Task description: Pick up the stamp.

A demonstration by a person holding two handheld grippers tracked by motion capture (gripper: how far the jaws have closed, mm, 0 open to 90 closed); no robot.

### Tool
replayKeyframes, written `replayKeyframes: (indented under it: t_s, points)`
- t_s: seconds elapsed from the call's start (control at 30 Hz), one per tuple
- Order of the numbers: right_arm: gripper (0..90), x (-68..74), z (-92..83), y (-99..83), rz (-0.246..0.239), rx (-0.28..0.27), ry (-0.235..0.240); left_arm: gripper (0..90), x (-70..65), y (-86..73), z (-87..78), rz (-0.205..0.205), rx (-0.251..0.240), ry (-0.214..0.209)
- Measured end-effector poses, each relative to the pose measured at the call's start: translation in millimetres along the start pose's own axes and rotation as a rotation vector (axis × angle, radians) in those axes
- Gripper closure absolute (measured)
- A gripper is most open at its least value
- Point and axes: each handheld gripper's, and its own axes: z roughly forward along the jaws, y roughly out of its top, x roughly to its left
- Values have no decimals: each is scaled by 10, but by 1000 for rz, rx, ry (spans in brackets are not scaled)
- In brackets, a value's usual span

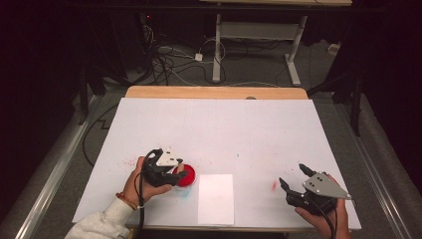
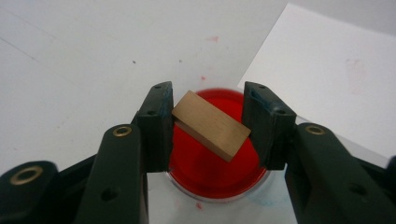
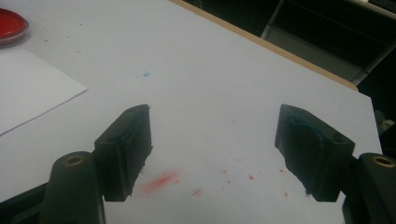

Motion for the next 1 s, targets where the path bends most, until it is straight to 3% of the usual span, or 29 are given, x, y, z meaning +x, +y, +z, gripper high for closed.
replayKeyframes:
  t_s: [0.2,0.37,0.57,0.77,1.0]
  points:
    - [272,-1,-3,3,3,-1,-1,532,8,74,-194,14,-53,7]
    - [272,3,2,2,-1,1,-2,532,47,83,-227,11,-69,0]
    - [272,10,16,-1,-5,7,4,532,21,39,-78,34,-27,-16]
    - [271,13,19,-6,-11,11,6,532,26,-44,101,29,24,-39]
    - [271,12,20,-8,-12,12,7,532,10,-105,223,27,35,-69]
